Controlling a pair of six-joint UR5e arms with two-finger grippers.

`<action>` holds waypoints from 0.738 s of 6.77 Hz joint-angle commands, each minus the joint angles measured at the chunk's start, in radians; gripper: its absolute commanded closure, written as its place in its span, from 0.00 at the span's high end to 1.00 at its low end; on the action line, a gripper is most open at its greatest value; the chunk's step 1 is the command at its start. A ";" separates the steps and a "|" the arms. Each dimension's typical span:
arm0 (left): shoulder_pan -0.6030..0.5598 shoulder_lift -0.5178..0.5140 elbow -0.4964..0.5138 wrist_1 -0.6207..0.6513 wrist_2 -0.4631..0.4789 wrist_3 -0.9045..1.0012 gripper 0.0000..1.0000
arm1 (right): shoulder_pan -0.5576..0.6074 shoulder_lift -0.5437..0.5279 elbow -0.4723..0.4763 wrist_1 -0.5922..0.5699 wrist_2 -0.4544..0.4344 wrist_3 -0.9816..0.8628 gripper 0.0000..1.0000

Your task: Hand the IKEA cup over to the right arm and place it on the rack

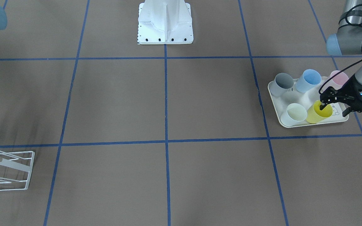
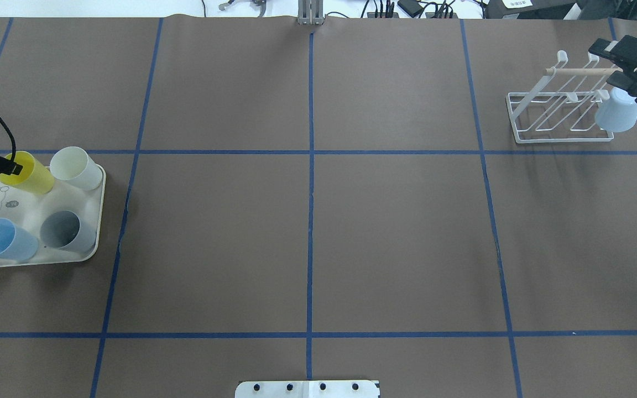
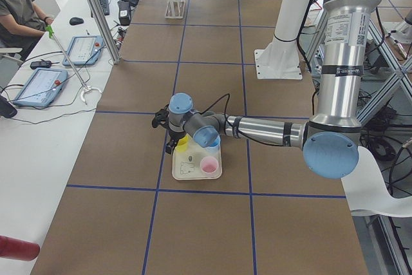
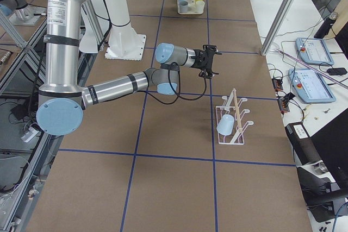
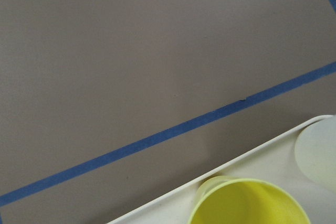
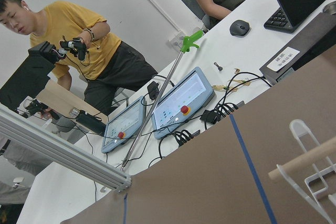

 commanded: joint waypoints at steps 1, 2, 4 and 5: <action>0.003 0.007 0.004 0.000 0.000 0.000 0.23 | 0.000 0.000 0.002 0.000 0.004 0.000 1.00; 0.003 0.007 0.007 0.000 0.000 0.000 0.15 | 0.000 0.000 0.002 0.000 0.004 0.000 1.00; 0.006 0.005 0.001 0.000 0.000 0.000 0.15 | 0.000 0.000 0.000 0.000 0.009 0.000 1.00; 0.006 0.007 -0.004 0.000 0.000 0.000 0.04 | 0.000 0.002 0.002 0.000 0.009 0.000 1.00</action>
